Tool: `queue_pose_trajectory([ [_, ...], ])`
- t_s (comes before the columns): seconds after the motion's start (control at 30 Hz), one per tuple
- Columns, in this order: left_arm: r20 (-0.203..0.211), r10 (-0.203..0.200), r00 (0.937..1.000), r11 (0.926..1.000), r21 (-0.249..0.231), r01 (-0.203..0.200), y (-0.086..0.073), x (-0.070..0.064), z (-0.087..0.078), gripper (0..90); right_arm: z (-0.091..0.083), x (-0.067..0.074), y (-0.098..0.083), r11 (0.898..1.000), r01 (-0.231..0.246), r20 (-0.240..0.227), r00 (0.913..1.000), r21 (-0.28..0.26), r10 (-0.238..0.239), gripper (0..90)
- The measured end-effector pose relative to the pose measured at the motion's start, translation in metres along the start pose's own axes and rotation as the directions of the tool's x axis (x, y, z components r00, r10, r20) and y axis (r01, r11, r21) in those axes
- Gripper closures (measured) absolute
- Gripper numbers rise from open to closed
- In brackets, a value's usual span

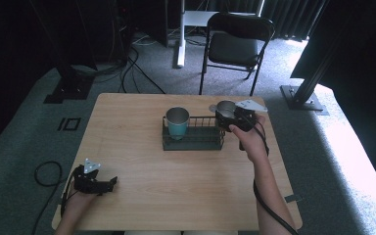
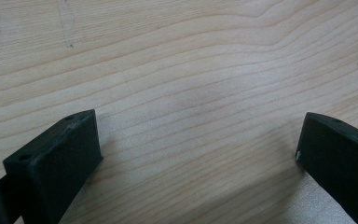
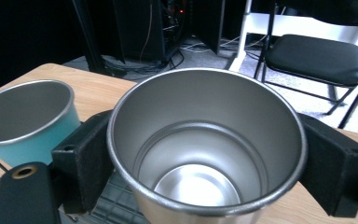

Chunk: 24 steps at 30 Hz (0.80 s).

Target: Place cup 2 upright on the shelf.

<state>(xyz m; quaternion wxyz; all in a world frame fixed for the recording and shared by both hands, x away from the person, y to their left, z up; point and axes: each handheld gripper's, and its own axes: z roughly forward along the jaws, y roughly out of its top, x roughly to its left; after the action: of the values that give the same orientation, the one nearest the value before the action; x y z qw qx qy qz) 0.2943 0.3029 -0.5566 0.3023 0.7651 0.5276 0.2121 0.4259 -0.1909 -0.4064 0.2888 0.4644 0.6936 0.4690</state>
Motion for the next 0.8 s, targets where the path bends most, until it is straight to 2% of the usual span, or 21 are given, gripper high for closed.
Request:
queue_pose_trajectory([
  [0.4, 0.0, 0.001, 1.0, 1.0, 0.0, -0.001, 0.0, 0.0, 0.0, 0.4, 0.024, 0.024, -0.002, 1.0, 0.009, -0.05, 0.9987, 0.02, -0.008, 13.5],
  [0.8, 0.001, 0.003, 1.0, 1.0, 0.001, -0.003, 0.0, 0.0, 0.0, 0.4, 0.043, 0.03, -0.016, 0.999, 0.006, -0.053, 0.9986, 0.053, -0.003, 13.5],
])
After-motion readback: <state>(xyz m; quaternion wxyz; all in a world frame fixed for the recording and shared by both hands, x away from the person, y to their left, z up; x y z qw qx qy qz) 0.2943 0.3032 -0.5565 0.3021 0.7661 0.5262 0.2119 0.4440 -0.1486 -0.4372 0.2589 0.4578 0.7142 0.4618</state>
